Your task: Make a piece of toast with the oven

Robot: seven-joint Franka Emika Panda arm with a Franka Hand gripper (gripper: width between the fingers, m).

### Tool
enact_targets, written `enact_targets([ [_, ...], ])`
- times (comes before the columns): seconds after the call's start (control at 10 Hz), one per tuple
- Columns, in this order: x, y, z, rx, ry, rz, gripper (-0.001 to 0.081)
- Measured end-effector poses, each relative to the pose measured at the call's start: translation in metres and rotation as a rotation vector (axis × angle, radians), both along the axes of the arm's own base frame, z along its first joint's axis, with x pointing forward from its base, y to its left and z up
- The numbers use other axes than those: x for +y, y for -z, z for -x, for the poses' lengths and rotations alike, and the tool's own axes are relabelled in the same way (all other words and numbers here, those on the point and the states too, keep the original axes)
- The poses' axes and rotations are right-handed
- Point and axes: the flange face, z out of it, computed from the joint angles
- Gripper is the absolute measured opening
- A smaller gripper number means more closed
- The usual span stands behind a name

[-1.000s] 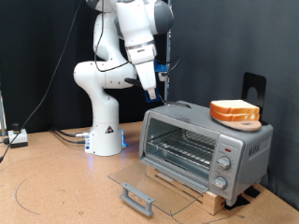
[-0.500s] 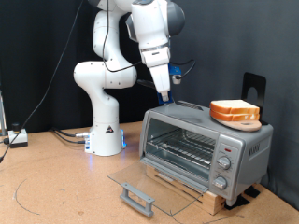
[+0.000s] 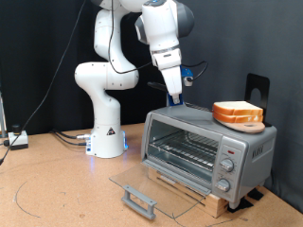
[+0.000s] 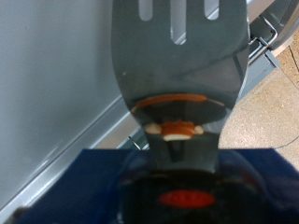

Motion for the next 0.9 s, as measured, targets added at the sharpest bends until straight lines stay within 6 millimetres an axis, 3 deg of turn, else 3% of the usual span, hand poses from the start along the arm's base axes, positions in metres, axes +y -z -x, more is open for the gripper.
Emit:
enact_targets([
  [0.9,0.016,-0.001,-0.002,-0.011,0.001,-0.019,0.0413],
])
